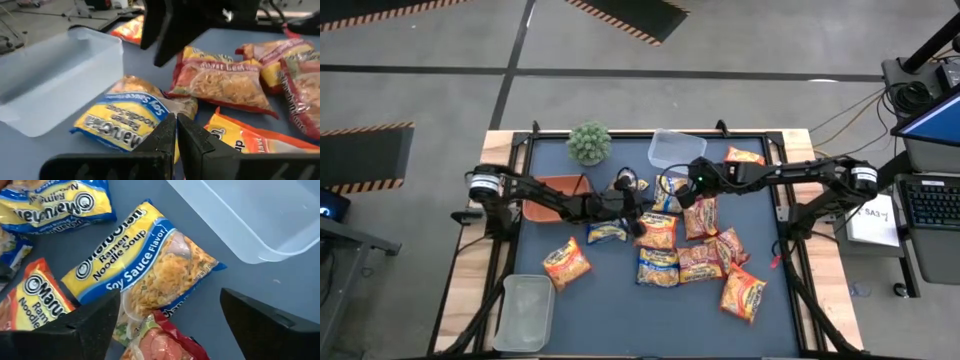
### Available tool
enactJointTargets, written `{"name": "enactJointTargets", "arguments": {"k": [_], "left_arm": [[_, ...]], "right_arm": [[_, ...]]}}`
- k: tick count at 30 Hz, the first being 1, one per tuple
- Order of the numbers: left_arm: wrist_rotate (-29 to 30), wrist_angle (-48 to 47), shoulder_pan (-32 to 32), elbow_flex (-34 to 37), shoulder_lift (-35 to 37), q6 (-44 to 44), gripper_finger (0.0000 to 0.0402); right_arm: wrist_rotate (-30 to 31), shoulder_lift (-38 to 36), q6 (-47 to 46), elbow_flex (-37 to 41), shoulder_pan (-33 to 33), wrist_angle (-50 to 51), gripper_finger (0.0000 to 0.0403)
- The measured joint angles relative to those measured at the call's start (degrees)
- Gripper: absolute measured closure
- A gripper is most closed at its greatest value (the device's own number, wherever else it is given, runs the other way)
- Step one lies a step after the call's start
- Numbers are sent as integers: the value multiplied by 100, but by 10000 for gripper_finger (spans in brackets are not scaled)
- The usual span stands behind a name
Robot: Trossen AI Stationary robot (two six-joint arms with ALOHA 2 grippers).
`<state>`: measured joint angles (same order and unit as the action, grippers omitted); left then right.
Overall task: Sort Maruchan noodles
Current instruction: Put the blue noodle pack into the transparent bin
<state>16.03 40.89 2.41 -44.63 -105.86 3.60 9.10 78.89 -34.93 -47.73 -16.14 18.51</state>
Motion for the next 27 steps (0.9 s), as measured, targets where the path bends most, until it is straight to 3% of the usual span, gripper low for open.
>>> {"name": "enactJointTargets", "arguments": {"k": [10,16,27], "left_arm": [[-13,-16,51,-644,-974,59,402],[-4,-38,155,-624,-1072,188,402],[12,-251,324,-523,-1124,568,402]], "right_arm": [[-33,-13,43,534,-293,-435,76],[-350,4,-104,1007,-466,-1457,76],[-395,502,-477,1448,-492,-2891,76]]}}
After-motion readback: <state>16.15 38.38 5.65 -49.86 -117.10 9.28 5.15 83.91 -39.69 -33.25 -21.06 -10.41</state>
